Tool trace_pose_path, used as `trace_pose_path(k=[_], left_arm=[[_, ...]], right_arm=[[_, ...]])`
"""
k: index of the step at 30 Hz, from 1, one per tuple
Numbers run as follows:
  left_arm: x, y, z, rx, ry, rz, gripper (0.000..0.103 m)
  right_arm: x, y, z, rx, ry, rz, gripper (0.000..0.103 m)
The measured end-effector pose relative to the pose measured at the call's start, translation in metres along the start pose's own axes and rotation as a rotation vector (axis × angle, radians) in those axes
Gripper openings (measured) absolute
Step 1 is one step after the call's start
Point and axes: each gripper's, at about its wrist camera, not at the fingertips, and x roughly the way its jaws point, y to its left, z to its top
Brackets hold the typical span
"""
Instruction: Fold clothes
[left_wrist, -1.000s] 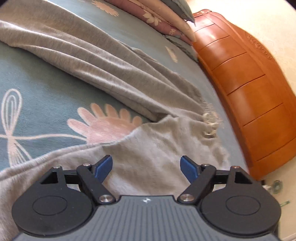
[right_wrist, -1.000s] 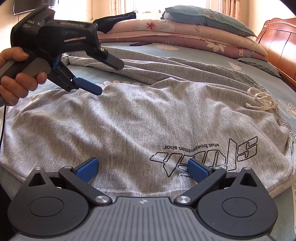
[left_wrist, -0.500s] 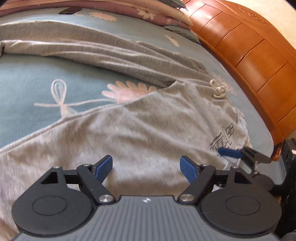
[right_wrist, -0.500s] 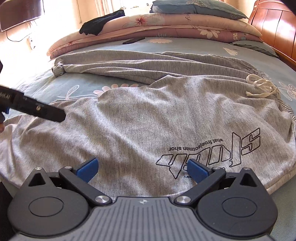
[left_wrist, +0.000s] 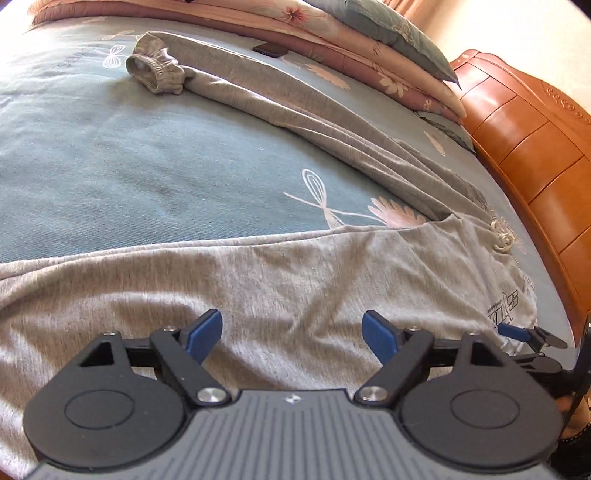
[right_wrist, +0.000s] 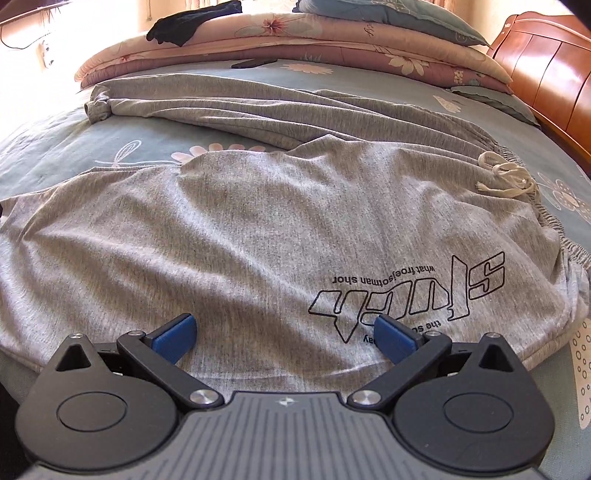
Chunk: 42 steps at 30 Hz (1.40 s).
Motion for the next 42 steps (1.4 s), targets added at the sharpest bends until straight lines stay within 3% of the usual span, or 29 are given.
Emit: trace_pose_path(k=[2, 7, 13, 23, 27, 31, 34, 42], left_arm=[[0.008, 0.017, 0.005, -0.011, -0.021, 0.070, 0.080], [-0.007, 0.049, 0.024, -0.158, -0.077, 0.078, 0.081], [-0.039, 0.048, 0.001, -0.158, -0.074, -0.064, 0.087], [-0.067, 0.057, -0.058, -0.124, -0.040, 0.173, 0.085], [-0.099, 0.071, -0.063, -0.165, -0.161, 0.127, 0.087], [-0.109, 0.089, -0.073, -0.298, -0.247, 0.105, 0.087], [-0.103, 0.090, -0.080, -0.313, -0.254, 0.004, 0.087], [-0.059, 0.079, -0.050, -0.226, -0.233, -0.033, 0.086]], right_arm=[[0.000, 0.001, 0.001, 0.006, 0.005, -0.008, 0.103], [0.000, 0.002, 0.001, 0.013, 0.009, -0.015, 0.103], [0.001, 0.003, 0.001, 0.018, 0.007, -0.020, 0.103], [0.001, 0.003, 0.000, 0.022, 0.000, -0.024, 0.103], [0.001, 0.003, -0.001, 0.022, -0.008, -0.024, 0.103], [0.000, 0.003, -0.002, 0.022, -0.014, -0.026, 0.103], [0.000, 0.003, -0.002, 0.022, -0.019, -0.026, 0.103], [0.000, 0.004, -0.004, 0.020, -0.029, -0.029, 0.103]])
